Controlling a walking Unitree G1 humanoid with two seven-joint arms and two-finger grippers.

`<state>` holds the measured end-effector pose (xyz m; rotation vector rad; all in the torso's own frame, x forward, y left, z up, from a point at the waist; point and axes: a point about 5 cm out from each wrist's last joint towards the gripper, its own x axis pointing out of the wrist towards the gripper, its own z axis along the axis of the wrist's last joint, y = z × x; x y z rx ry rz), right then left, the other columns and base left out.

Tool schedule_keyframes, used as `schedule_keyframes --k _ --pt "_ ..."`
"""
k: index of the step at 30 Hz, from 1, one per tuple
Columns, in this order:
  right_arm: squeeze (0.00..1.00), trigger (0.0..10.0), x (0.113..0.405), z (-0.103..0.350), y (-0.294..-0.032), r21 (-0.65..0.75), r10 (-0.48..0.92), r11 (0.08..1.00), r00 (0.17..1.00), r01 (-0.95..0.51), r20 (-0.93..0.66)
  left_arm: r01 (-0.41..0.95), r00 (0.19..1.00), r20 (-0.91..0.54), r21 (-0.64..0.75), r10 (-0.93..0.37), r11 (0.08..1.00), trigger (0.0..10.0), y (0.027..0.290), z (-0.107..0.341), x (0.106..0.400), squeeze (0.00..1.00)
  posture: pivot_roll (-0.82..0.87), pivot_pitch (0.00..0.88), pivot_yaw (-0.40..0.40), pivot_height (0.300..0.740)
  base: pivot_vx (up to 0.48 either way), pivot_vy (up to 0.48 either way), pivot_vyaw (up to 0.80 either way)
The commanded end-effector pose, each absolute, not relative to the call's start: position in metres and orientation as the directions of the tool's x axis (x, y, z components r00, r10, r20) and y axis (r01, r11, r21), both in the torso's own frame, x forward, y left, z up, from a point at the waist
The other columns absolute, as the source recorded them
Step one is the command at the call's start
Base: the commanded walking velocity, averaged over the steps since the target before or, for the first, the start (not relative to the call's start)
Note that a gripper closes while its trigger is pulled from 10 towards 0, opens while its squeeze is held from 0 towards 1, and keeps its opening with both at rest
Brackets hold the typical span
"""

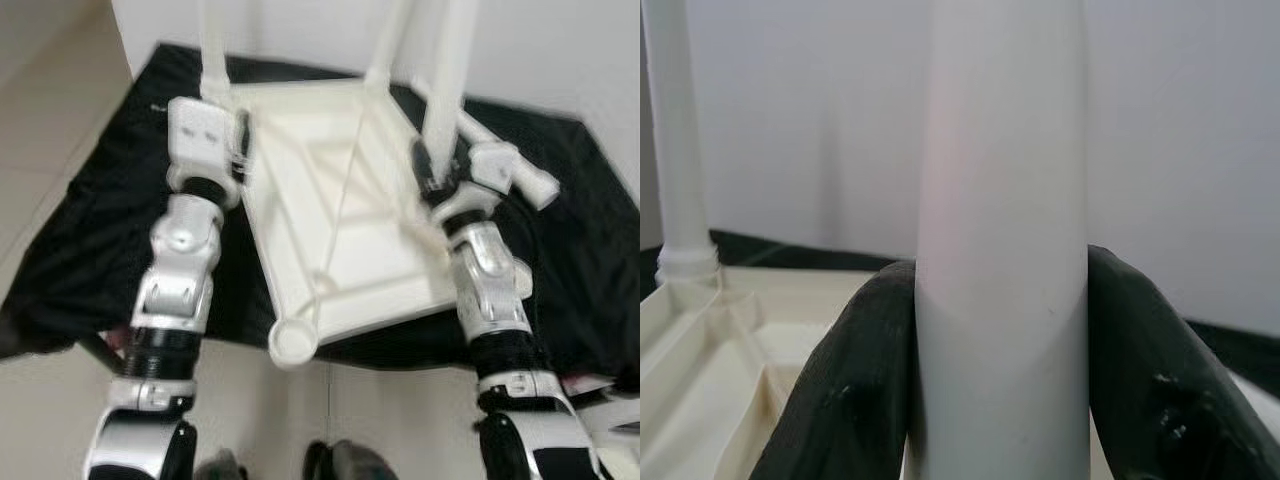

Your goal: Building children table

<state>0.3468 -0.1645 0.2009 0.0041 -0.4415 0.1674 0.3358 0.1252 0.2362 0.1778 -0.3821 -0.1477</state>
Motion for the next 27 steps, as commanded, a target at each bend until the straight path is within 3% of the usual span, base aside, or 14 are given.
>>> schedule_keyframes --k 1,27 --pt "0.0 10.0 0.346 0.205 -0.162 -0.035 0.166 0.985 0.879 -0.168 0.446 0.099 0.914 0.369 0.195 -0.167 0.976 10.0 0.129 0.238 0.334 0.0 0.11 0.022 -0.108 0.74 0.266 0.0 0.0" --pt "0.0 10.0 0.347 0.213 -0.167 -0.056 0.172 0.985 0.873 -0.165 0.456 0.159 0.872 0.421 0.234 -0.248 0.959 10.0 0.111 0.246 0.328 0.0 0.09 0.025 -0.117 0.74 0.01 0.0 0.0"
